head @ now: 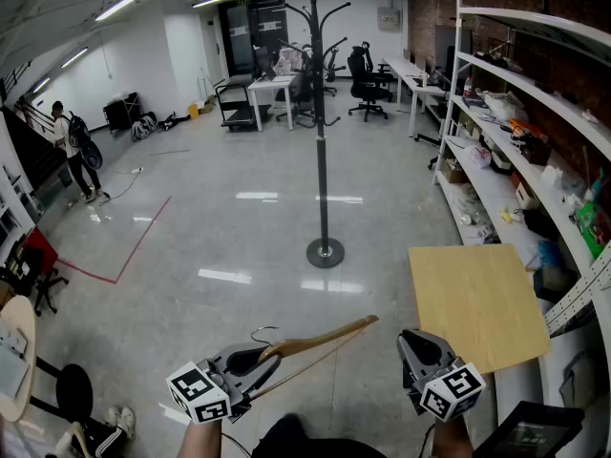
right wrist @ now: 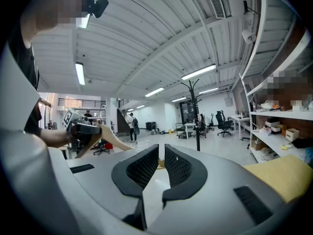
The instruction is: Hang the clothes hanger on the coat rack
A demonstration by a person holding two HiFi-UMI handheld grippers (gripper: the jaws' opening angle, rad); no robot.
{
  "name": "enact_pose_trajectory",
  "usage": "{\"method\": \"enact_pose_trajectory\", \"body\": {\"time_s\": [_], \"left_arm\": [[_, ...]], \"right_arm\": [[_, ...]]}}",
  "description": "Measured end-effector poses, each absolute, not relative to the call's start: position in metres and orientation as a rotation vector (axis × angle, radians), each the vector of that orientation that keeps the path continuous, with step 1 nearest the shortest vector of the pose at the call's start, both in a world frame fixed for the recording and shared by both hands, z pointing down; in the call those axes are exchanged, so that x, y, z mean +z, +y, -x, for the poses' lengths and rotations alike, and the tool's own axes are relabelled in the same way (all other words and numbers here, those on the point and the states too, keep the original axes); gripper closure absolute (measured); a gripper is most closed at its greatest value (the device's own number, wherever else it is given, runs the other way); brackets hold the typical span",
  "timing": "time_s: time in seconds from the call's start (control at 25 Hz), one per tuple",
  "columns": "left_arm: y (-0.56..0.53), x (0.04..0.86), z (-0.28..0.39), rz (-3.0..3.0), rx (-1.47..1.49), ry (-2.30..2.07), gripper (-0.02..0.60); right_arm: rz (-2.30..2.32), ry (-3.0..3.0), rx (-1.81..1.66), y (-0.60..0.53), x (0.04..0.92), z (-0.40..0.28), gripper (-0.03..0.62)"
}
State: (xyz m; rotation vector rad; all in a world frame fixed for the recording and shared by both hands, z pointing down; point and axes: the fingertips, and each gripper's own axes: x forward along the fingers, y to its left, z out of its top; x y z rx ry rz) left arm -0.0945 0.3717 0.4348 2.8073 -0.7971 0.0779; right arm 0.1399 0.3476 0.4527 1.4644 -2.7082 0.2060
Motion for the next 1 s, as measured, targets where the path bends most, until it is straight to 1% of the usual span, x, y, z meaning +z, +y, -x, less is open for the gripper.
{"method": "enact_pose_trajectory", "body": {"time_s": [0.32,0.64,0.8,1.0], "left_arm": [[0.295,0.452,0.103,-2.832,0.116,-0.784,0.531],[0.195,0.436,0.133,-2.885,0.076,-0.720,0.531],[0.150,0.442,0.150,-2.910,0.108,-0.716,0.531],[0.105,0.447,0.158,-2.879,0.069,-0.666,0.531]], "right_arm": [[-1.470,-2.712,0.235,0.275,0.456,-0.126,0.528],[-1.398,-2.730,0.140,0.174,0.434,-0.076,0.525],[-1.371,-2.754,0.161,0.136,0.430,-0.050,0.525],[-1.355,-2.734,0.168,0.101,0.431,-0.031,0.525]]}}
